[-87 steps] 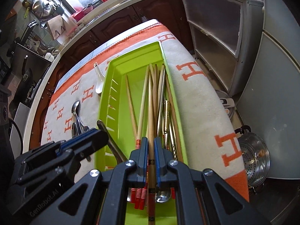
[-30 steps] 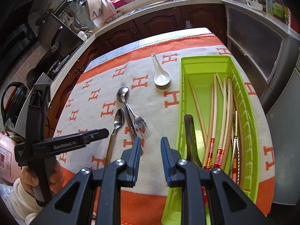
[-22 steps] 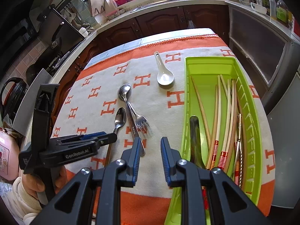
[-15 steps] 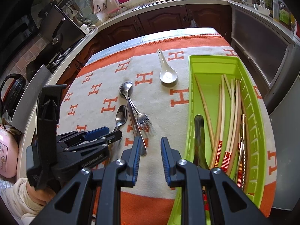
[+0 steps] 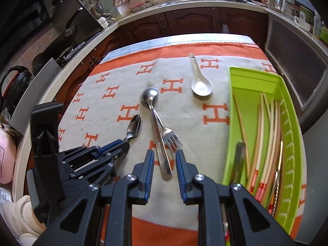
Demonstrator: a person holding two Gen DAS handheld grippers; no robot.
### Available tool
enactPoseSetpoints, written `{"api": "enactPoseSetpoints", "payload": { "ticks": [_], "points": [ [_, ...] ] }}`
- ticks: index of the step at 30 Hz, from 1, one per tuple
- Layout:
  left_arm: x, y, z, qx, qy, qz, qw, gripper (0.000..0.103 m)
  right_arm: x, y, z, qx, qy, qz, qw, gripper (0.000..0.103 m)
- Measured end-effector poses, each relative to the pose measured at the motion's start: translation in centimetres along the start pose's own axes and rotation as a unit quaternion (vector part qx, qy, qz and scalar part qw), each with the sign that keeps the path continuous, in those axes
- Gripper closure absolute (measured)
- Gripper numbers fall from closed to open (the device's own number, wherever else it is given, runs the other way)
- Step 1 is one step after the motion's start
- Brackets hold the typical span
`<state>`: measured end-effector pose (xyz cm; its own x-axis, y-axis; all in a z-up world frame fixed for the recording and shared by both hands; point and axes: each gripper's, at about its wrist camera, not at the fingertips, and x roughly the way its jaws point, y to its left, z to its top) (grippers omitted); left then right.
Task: Organize utensils
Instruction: 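Grasp the large metal spoon with the right tool while the left tool holds its spoon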
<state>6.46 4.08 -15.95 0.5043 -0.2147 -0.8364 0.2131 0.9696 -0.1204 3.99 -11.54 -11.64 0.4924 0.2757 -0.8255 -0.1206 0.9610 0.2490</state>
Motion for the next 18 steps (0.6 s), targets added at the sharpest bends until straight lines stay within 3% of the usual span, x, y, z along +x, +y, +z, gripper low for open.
{"api": "enactPoseSetpoints", "payload": {
  "ticks": [10, 18],
  "points": [
    [-1.4, 4.9, 1.0, -0.061, -0.024, -0.006, 0.9978, 0.099, 5.4, 2.0, 5.1, -0.032, 0.027, 0.024, 0.999, 0.081],
    [-0.7, 7.3, 0.8, -0.091, -0.016, -0.011, 0.9957, 0.099, 9.7, 2.0, 7.4, -0.034, 0.065, 0.021, 0.997, 0.082]
  ]
}}
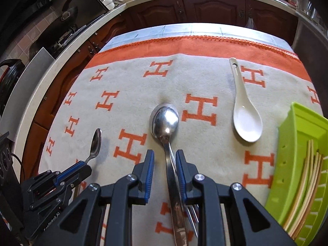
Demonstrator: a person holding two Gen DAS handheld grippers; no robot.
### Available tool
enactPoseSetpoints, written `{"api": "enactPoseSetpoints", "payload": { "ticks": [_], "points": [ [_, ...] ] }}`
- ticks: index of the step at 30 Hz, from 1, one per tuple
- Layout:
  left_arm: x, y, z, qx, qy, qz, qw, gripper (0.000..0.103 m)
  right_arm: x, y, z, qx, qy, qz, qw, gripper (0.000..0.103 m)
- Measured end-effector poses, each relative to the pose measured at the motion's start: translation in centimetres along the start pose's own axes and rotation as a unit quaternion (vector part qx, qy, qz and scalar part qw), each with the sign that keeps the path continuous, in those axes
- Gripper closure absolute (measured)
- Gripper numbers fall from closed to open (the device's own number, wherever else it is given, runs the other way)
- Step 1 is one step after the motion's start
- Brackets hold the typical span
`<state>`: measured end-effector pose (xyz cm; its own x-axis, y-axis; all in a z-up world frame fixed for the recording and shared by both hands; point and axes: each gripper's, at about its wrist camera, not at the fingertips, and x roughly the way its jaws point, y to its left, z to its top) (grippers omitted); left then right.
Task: Organize utensils
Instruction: 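Grasp the large metal spoon with the right tool while the left tool holds its spoon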
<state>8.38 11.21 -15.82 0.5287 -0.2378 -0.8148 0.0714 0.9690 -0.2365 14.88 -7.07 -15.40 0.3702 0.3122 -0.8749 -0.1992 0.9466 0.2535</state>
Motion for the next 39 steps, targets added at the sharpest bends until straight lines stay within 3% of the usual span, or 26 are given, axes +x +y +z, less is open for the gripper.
{"api": "enactPoseSetpoints", "payload": {
  "ticks": [7, 10, 22, 28, 39],
  "points": [
    [0.6, 1.1, 0.3, -0.016, 0.004, -0.011, 0.9998, 0.099, 1.9, -0.2, 0.7, -0.008, 0.019, 0.006, 1.000, 0.082],
    [0.7, 1.4, 0.5, -0.020, 0.005, -0.013, 0.9997, 0.099, 2.0, 0.1, 0.9, -0.016, 0.014, 0.003, 1.000, 0.091],
    [0.7, 1.8, 0.6, -0.028, 0.005, -0.016, 0.9995, 0.099, 1.2, 3.3, -0.2, -0.091, -0.020, -0.017, 0.996, 0.099],
    [0.7, 1.7, 0.6, -0.027, 0.005, -0.016, 0.9995, 0.099, 1.3, 4.1, -0.3, -0.105, -0.015, -0.008, 0.994, 0.100],
    [0.8, 1.7, 0.6, -0.026, 0.008, -0.018, 0.9995, 0.099, 2.9, 1.3, 1.3, -0.012, 0.037, 0.115, 0.993, 0.090]
  ]
}}
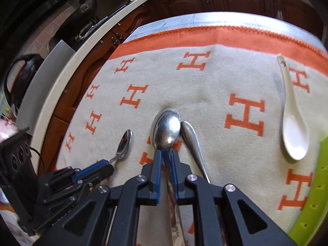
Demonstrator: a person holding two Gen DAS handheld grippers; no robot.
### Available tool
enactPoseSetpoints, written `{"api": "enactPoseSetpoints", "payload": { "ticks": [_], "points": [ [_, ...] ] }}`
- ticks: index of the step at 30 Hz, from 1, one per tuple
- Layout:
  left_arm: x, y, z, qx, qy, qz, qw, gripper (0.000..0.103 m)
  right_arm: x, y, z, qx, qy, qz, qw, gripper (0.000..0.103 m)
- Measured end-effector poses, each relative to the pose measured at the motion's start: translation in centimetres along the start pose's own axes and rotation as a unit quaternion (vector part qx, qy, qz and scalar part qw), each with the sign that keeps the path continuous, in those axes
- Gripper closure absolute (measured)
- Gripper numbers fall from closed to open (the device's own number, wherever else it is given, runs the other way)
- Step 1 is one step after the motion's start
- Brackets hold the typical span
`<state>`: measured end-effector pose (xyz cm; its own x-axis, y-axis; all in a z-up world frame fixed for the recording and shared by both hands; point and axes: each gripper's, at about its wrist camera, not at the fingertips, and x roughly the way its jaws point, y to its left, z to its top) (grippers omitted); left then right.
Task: Organize utensils
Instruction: 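Grasp the large metal spoon with the right tool while the left tool holds its spoon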
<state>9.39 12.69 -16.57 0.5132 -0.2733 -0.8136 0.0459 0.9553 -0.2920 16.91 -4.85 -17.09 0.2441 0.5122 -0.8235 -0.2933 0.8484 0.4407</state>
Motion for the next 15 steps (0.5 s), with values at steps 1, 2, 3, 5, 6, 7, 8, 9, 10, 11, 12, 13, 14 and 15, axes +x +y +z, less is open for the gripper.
{"api": "enactPoseSetpoints", "payload": {
  "ticks": [1, 2, 3, 5, 6, 7, 8, 9, 10, 11, 12, 13, 14, 15],
  "points": [
    [0.0, 0.0, 0.0, 0.000, 0.000, 0.000, 1.0000, 0.099, 0.3, -0.4, 0.2, 0.013, 0.007, 0.011, 1.000, 0.089],
    [0.0, 0.0, 0.0, 0.000, 0.000, 0.000, 1.0000, 0.099, 0.5, -0.8, 0.2, 0.026, 0.014, 0.022, 0.999, 0.088],
    [-0.1, 0.0, 0.0, -0.001, 0.000, 0.000, 1.0000, 0.099, 0.7, -1.1, 0.3, 0.036, 0.015, 0.035, 0.999, 0.087],
    [0.0, 0.0, 0.0, -0.001, 0.000, 0.000, 1.0000, 0.099, 0.7, -1.5, 0.5, 0.051, 0.016, 0.050, 0.997, 0.087],
    [0.0, 0.0, 0.0, -0.001, 0.000, 0.000, 1.0000, 0.099, 0.8, -1.6, 0.6, 0.057, 0.015, 0.054, 0.997, 0.087],
    [0.0, 0.1, 0.0, -0.001, 0.000, 0.000, 1.0000, 0.099, 0.9, -1.7, 0.6, 0.061, 0.014, 0.058, 0.996, 0.087],
    [0.0, 0.1, 0.0, -0.001, 0.000, 0.000, 1.0000, 0.099, 0.9, -1.8, 0.7, 0.061, 0.014, 0.061, 0.996, 0.087],
    [0.0, 0.1, 0.1, -0.001, -0.001, 0.000, 1.0000, 0.099, 0.9, -1.8, 0.7, 0.061, 0.014, 0.065, 0.996, 0.087],
    [-0.1, 0.1, 0.1, -0.002, -0.002, 0.000, 1.0000, 0.099, 1.0, -1.8, 0.8, 0.060, 0.014, 0.067, 0.996, 0.087],
    [-0.1, 0.1, 0.1, -0.002, -0.003, 0.000, 1.0000, 0.099, 1.1, -1.7, 0.9, 0.059, 0.014, 0.070, 0.996, 0.087],
    [-0.1, 0.1, 0.1, -0.002, -0.003, 0.001, 1.0000, 0.099, 1.1, -1.7, 0.9, 0.058, 0.013, 0.072, 0.996, 0.087],
    [-0.1, 0.1, 0.2, -0.003, -0.003, 0.001, 1.0000, 0.099, 1.2, -1.5, 1.0, 0.054, 0.012, 0.073, 0.996, 0.087],
    [-0.1, 0.1, 0.2, -0.003, -0.003, 0.002, 1.0000, 0.099, 1.3, -1.3, 1.1, 0.047, 0.011, 0.072, 0.996, 0.088],
    [-0.1, 0.2, 0.2, -0.004, -0.003, 0.002, 1.0000, 0.099, 1.3, -0.9, 1.0, 0.035, 0.007, 0.064, 0.997, 0.089]
  ]
}}
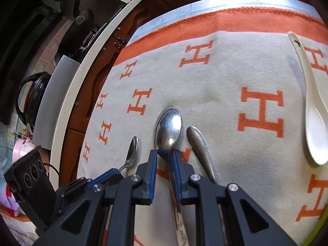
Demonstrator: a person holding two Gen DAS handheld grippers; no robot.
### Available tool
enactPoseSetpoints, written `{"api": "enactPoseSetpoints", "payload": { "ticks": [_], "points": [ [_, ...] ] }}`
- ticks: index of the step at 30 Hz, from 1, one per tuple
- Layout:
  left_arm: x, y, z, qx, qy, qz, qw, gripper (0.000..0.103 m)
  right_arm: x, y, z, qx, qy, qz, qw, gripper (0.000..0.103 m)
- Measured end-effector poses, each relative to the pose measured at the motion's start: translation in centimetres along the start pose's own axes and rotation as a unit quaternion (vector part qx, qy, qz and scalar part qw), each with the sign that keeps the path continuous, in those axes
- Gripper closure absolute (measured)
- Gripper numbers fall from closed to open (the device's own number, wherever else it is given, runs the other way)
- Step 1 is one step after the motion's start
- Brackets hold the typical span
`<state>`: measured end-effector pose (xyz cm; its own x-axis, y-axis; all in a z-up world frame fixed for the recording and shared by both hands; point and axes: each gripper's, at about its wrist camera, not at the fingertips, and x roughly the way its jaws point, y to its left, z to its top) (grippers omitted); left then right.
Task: Organize utensils
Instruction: 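Grasp the large metal spoon with the right tool while the left tool holds its spoon, then carry both spoons into the green tray and open both tools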
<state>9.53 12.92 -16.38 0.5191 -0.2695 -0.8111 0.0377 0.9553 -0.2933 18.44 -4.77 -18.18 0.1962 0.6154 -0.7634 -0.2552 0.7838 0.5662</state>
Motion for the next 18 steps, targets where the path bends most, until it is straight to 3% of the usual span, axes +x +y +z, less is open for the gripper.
{"api": "enactPoseSetpoints", "payload": {
  "ticks": [6, 13, 18],
  "points": [
    [-0.4, -0.1, 0.3, 0.003, -0.005, 0.002, 1.0000, 0.099, -0.4, 3.1, -1.3, -0.086, -0.028, -0.075, 0.993, 0.101],
    [-1.3, -1.0, 0.4, 0.013, -0.014, 0.000, 0.9998, 0.099, -2.0, 4.1, -2.6, -0.100, -0.061, -0.099, 0.988, 0.101],
    [-2.9, -2.9, 0.6, 0.034, -0.023, -0.020, 0.9990, 0.099, -5.6, 4.5, -4.0, -0.090, -0.104, -0.094, 0.986, 0.101]
  ]
}}
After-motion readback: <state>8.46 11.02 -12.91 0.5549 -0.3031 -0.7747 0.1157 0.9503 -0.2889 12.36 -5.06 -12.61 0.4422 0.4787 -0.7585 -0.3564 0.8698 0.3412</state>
